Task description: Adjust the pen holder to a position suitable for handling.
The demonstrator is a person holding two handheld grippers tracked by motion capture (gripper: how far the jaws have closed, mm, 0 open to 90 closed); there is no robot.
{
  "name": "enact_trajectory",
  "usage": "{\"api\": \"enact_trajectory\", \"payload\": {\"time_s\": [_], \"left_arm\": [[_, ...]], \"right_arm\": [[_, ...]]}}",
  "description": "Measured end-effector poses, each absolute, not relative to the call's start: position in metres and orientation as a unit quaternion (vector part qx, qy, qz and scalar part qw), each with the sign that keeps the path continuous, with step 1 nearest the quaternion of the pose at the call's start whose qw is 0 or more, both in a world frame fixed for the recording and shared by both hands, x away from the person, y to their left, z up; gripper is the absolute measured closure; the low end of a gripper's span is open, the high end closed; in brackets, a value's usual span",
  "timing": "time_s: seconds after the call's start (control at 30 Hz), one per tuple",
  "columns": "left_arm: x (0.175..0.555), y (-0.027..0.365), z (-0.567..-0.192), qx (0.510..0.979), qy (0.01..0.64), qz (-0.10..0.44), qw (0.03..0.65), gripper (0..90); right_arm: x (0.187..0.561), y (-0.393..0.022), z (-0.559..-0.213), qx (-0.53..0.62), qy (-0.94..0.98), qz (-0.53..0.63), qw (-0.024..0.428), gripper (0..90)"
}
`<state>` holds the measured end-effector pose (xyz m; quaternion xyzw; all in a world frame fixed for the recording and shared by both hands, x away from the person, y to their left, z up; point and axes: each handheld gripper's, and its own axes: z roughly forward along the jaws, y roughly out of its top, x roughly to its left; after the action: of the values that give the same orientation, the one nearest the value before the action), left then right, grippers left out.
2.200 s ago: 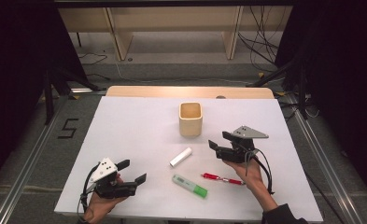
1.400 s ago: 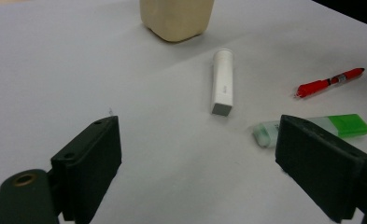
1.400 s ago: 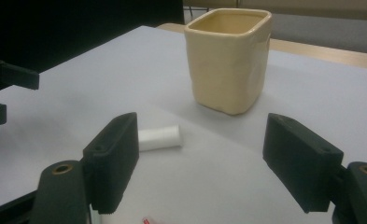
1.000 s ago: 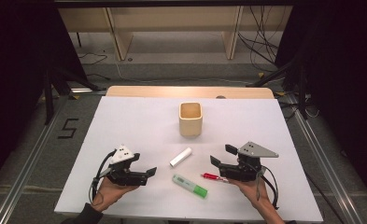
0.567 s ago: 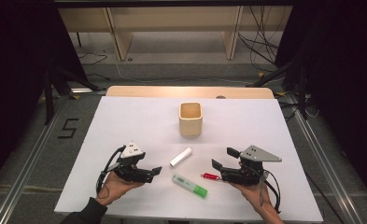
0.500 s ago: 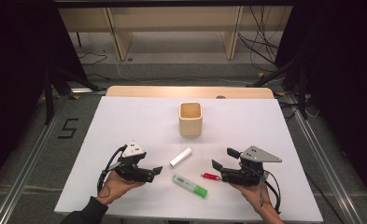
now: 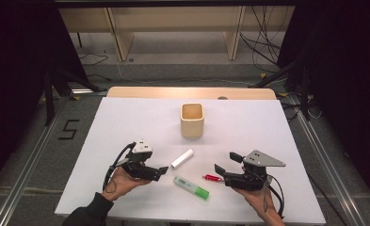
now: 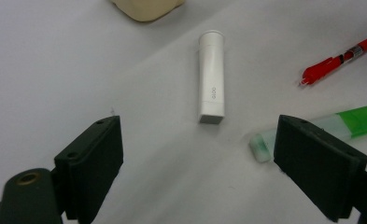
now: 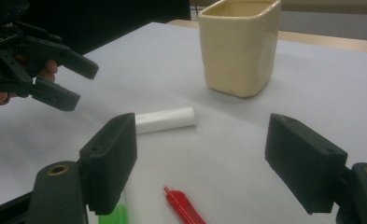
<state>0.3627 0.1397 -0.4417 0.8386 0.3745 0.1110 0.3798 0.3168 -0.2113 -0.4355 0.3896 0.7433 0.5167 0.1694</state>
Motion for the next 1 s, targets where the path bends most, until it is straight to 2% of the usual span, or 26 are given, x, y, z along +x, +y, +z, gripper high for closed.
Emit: {"api": "enact_trajectory", "payload": {"time_s": [0.37, 1.0], "left_arm": [[0.375, 0.125, -0.436, 0.856, 0.364, 0.096, 0.354, 19.2], [0.394, 0.096, -0.449, 0.878, 0.355, 0.079, 0.311, 25.2]], "right_arm": [[0.311, -0.212, -0.437, 0.388, 0.745, 0.517, 0.165, 25.9], [0.304, -0.212, -0.442, 0.389, 0.749, 0.513, 0.157, 25.7]]}}
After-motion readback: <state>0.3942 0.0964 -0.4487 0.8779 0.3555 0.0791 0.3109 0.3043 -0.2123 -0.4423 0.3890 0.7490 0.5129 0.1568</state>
